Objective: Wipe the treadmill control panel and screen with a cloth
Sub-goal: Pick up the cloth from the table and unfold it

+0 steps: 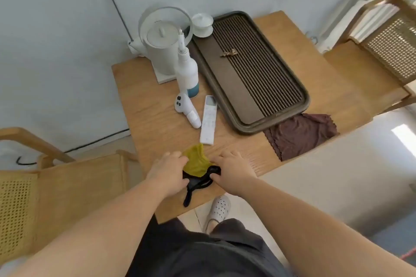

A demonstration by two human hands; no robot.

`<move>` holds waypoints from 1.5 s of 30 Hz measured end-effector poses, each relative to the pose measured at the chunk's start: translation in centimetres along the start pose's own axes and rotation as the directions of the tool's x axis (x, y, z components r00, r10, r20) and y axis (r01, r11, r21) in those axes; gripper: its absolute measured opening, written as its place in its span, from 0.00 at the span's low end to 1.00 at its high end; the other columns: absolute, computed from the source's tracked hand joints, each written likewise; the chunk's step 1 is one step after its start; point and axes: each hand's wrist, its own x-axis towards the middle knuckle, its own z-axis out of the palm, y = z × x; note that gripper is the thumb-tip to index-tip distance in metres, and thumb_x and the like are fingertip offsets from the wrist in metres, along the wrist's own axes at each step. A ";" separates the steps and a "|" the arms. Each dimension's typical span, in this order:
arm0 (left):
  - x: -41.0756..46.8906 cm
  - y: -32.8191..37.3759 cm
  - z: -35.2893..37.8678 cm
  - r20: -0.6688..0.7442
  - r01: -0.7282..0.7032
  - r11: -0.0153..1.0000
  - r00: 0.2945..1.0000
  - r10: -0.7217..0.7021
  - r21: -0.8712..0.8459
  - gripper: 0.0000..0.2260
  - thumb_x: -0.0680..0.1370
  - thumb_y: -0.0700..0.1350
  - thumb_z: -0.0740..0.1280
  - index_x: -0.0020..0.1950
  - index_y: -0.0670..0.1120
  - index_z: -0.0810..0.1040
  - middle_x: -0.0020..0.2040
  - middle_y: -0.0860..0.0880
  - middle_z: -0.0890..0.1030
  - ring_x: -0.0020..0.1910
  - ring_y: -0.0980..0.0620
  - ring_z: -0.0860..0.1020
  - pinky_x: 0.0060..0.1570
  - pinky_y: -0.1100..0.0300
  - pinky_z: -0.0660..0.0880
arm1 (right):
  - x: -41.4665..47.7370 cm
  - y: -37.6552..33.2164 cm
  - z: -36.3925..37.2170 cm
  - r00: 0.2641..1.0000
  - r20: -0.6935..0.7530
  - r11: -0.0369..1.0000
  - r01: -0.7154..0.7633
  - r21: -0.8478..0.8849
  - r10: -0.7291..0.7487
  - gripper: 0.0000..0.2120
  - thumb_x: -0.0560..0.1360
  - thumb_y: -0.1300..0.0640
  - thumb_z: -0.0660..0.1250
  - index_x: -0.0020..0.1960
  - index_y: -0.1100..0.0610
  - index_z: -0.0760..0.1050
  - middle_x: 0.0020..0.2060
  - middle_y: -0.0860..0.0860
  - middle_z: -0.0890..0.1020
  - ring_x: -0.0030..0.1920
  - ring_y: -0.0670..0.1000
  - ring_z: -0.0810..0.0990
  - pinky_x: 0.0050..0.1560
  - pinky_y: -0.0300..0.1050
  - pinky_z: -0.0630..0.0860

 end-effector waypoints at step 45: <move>-15.4 15.3 -7.2 -0.041 -0.511 0.443 0.688 0.725 -0.737 0.02 0.78 0.42 0.73 0.49 0.45 0.82 0.45 0.42 0.85 0.47 0.42 0.84 0.48 0.47 0.82 | -34.8 -9.6 10.4 0.323 -0.346 0.424 -0.213 0.880 0.881 0.12 0.78 0.55 0.72 0.38 0.44 0.76 0.33 0.41 0.80 0.35 0.41 0.76 0.40 0.40 0.71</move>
